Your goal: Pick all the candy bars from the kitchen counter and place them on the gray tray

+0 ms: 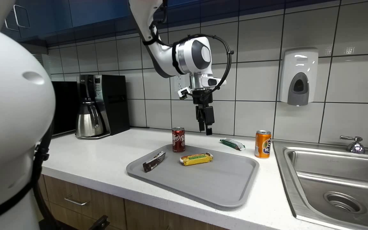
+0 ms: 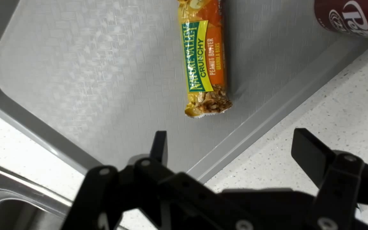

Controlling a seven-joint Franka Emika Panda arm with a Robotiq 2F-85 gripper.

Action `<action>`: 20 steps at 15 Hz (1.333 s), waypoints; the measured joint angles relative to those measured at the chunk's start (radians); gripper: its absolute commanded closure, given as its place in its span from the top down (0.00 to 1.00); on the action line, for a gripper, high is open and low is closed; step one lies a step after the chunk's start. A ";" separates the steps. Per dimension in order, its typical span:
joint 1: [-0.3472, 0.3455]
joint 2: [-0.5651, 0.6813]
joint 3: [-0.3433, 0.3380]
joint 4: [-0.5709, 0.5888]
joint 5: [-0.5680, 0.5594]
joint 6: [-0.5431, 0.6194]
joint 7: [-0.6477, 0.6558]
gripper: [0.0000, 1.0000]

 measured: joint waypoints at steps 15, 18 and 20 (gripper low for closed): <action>-0.010 0.064 -0.038 0.050 0.001 0.078 0.082 1.00; -0.017 0.122 -0.053 0.118 0.012 0.083 0.122 1.00; -0.018 0.165 -0.059 0.171 0.029 0.082 0.155 1.00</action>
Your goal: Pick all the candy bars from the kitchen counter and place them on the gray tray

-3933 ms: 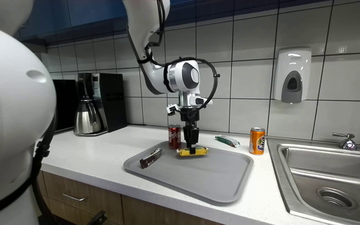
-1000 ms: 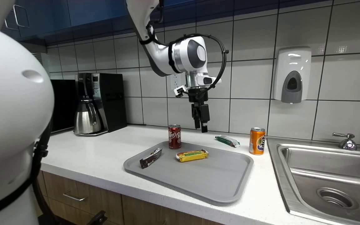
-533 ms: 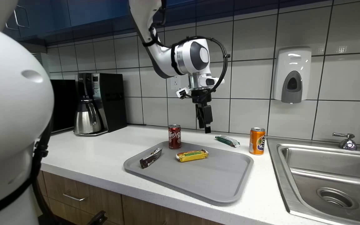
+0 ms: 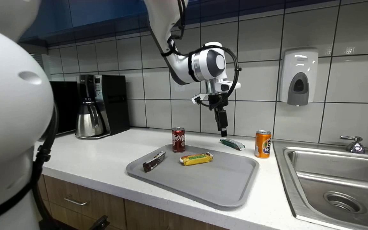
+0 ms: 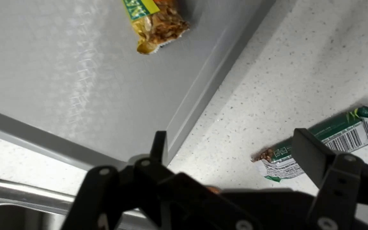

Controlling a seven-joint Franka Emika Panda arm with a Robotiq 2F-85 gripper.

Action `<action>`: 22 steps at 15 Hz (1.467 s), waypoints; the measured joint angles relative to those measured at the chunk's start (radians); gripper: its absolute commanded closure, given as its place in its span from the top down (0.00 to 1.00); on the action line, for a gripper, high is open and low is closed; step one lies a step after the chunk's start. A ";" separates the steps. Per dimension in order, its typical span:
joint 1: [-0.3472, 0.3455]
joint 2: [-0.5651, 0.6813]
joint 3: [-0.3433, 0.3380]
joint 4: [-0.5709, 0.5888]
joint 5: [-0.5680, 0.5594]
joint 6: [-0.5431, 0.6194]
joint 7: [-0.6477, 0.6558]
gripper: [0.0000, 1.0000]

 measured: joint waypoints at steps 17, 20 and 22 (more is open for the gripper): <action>0.003 0.336 -0.002 0.448 0.105 -0.023 0.399 1.00; 0.002 0.386 -0.010 0.515 0.105 -0.035 0.471 1.00; 0.001 0.416 -0.017 0.555 0.105 -0.056 0.517 1.00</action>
